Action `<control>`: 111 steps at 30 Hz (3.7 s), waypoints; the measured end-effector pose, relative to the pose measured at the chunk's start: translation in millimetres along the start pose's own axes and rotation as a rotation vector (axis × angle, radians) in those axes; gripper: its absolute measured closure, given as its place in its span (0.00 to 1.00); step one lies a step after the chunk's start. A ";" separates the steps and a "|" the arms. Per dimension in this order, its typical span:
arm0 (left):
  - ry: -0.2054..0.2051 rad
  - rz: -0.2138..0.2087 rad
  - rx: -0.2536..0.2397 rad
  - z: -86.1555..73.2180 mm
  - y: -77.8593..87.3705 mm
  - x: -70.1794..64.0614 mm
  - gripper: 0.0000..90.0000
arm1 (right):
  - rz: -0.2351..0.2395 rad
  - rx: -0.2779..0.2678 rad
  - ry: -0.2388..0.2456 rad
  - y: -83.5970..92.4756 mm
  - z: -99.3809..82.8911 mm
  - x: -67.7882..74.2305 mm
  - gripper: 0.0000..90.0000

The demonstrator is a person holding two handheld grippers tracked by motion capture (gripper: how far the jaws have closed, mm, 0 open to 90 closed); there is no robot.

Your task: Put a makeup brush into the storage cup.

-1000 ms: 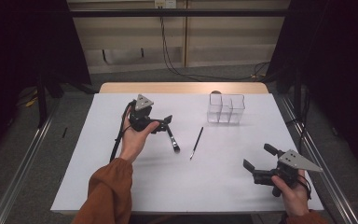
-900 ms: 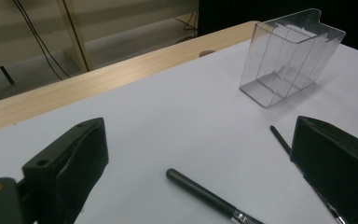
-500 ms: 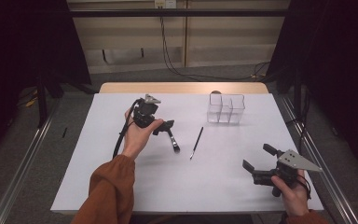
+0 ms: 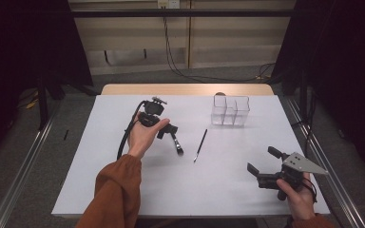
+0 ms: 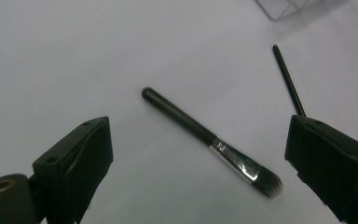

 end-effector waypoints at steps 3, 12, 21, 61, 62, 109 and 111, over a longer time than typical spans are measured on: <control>0.018 -0.009 0.021 1.0 -2.1 -1.5 0.11 | 0.001 0.001 0.000 0.1 0.0 0.1 0.00; 0.041 0.058 0.140 -3.0 -15.9 -0.4 0.10 | 0.004 0.003 0.001 0.2 -0.3 0.0 0.00; 0.075 0.075 0.273 -4.5 -34.9 -6.0 0.07 | 0.000 0.007 0.002 0.2 -0.8 -0.1 0.00; 0.096 0.209 0.405 -0.1 -73.6 -22.7 0.23 | 0.012 0.014 -0.005 0.1 -2.2 0.1 0.00; 0.112 0.212 0.404 -0.1 -73.4 -22.2 0.23 | 0.012 0.013 -0.005 0.1 -2.2 0.1 0.00; 0.095 0.187 0.445 1.5 -64.5 -16.4 0.87 | 0.020 0.022 -0.007 0.2 -3.3 0.7 0.00; 0.086 0.169 0.440 1.1 -63.6 -14.7 0.88 | 0.017 0.021 -0.012 0.4 -3.4 0.3 0.00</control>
Point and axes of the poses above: each handheld gripper's, and its own axes: y roughly backward along the jaws, z roughly out of its top, x roughly to its left, the point moved 4 cm from there along -y, roughly forward along the jaws, and after that the axes turned 6 degrees about y, right-handed, at the moved point
